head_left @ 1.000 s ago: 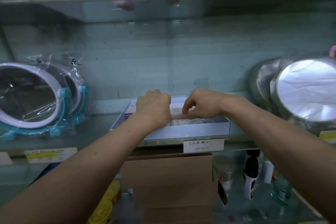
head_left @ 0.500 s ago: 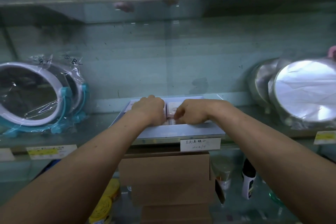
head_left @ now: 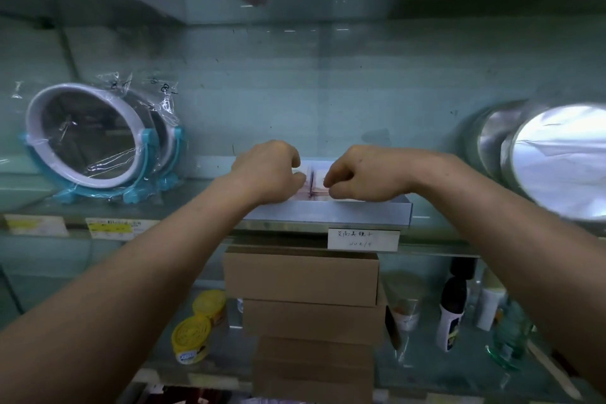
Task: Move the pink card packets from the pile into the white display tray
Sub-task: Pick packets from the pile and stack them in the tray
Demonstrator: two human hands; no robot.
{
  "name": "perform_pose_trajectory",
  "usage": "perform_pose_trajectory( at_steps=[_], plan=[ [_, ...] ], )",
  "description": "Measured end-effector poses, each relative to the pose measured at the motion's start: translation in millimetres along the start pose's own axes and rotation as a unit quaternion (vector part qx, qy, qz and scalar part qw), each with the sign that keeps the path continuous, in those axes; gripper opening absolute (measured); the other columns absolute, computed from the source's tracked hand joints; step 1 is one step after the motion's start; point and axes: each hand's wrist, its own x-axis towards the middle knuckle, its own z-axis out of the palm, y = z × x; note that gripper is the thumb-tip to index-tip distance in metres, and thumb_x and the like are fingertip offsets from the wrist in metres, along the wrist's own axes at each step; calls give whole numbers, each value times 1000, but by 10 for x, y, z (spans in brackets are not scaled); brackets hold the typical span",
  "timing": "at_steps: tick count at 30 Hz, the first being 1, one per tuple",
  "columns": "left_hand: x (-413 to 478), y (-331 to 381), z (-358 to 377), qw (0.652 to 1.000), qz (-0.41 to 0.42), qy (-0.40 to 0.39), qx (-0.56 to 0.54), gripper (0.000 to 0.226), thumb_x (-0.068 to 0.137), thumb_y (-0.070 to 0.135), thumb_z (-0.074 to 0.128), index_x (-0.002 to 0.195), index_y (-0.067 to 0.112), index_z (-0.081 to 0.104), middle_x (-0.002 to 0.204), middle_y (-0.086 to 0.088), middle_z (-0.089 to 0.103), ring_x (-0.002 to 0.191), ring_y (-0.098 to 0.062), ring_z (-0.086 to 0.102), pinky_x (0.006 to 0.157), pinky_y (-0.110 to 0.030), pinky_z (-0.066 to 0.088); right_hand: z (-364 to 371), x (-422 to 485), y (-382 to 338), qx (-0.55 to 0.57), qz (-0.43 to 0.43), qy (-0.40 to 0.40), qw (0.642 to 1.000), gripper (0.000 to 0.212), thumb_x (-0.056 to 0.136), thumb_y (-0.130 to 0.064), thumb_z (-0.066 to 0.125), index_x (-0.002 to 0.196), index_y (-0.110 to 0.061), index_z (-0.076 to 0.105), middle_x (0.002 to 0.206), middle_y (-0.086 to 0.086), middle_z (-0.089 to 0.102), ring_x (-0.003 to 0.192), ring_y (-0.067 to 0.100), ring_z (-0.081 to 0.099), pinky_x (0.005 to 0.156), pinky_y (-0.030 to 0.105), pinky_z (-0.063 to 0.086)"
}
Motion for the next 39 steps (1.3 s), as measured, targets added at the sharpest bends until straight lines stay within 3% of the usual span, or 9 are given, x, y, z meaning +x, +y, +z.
perform_pose_trajectory(
  at_steps=[5, 12, 21, 28, 34, 39],
  plan=[
    [-299, 65, -63, 1000, 8, 10, -7, 36, 90, 36, 57, 124, 24, 59, 123, 0, 59, 108, -23, 57, 92, -36, 47, -43, -131, -65, -4, -29, -5, 1000, 29, 94, -31, 51, 119, -26, 64, 115, -12, 61, 100, 11, 54, 92, 27, 43],
    [-594, 19, -115, 1000, -18, -9, 10, 36, 89, 34, 57, 124, 25, 59, 120, -1, 61, 108, -22, 57, 96, -39, 46, 72, -211, -240, -29, -40, -23, 999, 34, 93, -35, 52, 125, -27, 59, 128, -9, 57, 114, 14, 54, 103, 35, 42],
    [-985, -158, -256, 999, -18, -25, 21, 42, 90, 35, 57, 131, 26, 52, 127, -1, 56, 113, -23, 54, 95, -36, 45, 224, -493, -643, -54, -32, -14, 998, 39, 94, -36, 50, 132, -30, 52, 134, -4, 49, 119, 17, 49, 94, 28, 41],
    [-1625, -668, -252, 991, -35, -104, 71, 46, 87, 33, 60, 131, 21, 50, 130, -7, 52, 116, -27, 51, 97, -42, 44, 632, -760, -1423, -78, -40, -75, 993, 42, 94, -35, 50, 134, -21, 52, 134, 0, 53, 118, 21, 52, 99, 34, 43],
    [-2210, -1138, -153, 971, -68, -209, 91, 61, 81, 29, 65, 137, 19, 41, 134, -12, 46, 119, -32, 49, 99, -49, 42, 1110, -945, -2031, -91, -21, -116, 989, 42, 90, -36, 54, 122, -9, 60, 118, 11, 63, 104, 28, 61, 90, 36, 50],
    [-2693, -1468, -107, 958, -99, -239, 127, 74, 79, 35, 68, 142, 20, 31, 138, -14, 39, 127, -34, 41, 104, -49, 37, 1491, -1073, -2486, -99, -24, -130, 986, 46, 93, -36, 52, 129, -8, 52, 129, 12, 57, 113, 29, 57, 94, 35, 47]
  ],
)
